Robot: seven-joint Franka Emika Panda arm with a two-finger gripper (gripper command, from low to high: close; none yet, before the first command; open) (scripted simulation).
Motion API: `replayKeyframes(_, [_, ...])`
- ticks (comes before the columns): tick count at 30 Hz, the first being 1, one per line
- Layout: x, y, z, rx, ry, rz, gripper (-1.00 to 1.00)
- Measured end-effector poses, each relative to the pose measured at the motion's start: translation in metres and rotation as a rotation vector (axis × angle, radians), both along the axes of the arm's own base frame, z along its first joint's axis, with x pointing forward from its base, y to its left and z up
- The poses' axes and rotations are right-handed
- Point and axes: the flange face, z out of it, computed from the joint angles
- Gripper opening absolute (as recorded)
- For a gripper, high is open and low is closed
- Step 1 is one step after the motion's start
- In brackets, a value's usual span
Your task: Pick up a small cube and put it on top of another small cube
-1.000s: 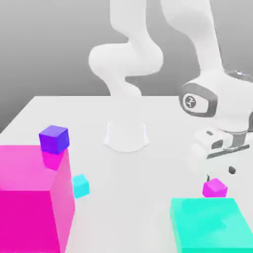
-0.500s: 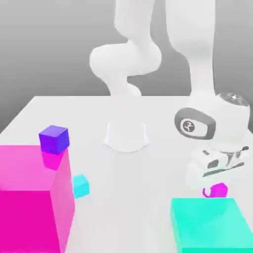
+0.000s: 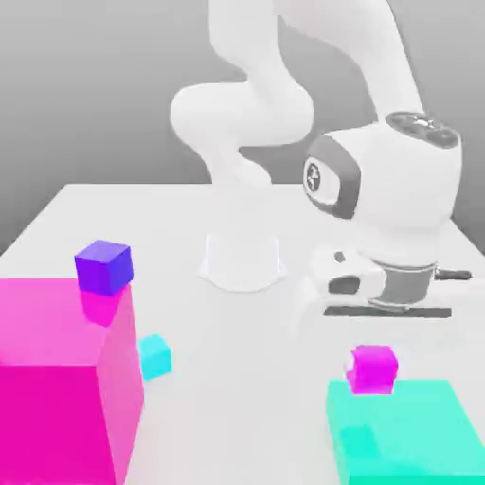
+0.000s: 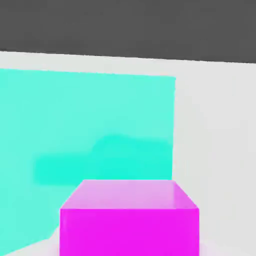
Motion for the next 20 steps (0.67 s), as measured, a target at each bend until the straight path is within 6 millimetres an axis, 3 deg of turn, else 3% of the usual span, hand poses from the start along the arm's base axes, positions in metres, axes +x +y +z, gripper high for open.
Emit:
replayKeyframes(3, [0.030, -0.085, 0.036, 0.000, -0.001, -0.182, -1.00])
replayKeyframes(6, [0.041, -0.172, 0.076, 0.009, -0.004, -0.356, -1.00])
replayKeyframes(9, [0.033, -0.260, 0.119, 0.025, -0.009, -0.525, -1.00])
replayKeyframes(12, [0.006, -0.344, 0.164, 0.049, -0.019, -0.687, -1.00])
replayKeyframes(13, [-0.006, -0.369, 0.165, 0.055, -0.022, -0.736, -1.00])
replayKeyframes(14, [-0.013, -0.383, 0.157, 0.057, -0.024, -0.764, -1.00])
replayKeyframes(16, [0.001, -0.361, 0.128, 0.060, -0.023, -0.718, -1.00])
replayKeyframes(17, [0.002, -0.358, 0.120, 0.060, -0.023, -0.712, 1.00])
replayKeyframes(20, [0.002, -0.358, 0.120, 0.060, -0.023, -0.713, 1.00])
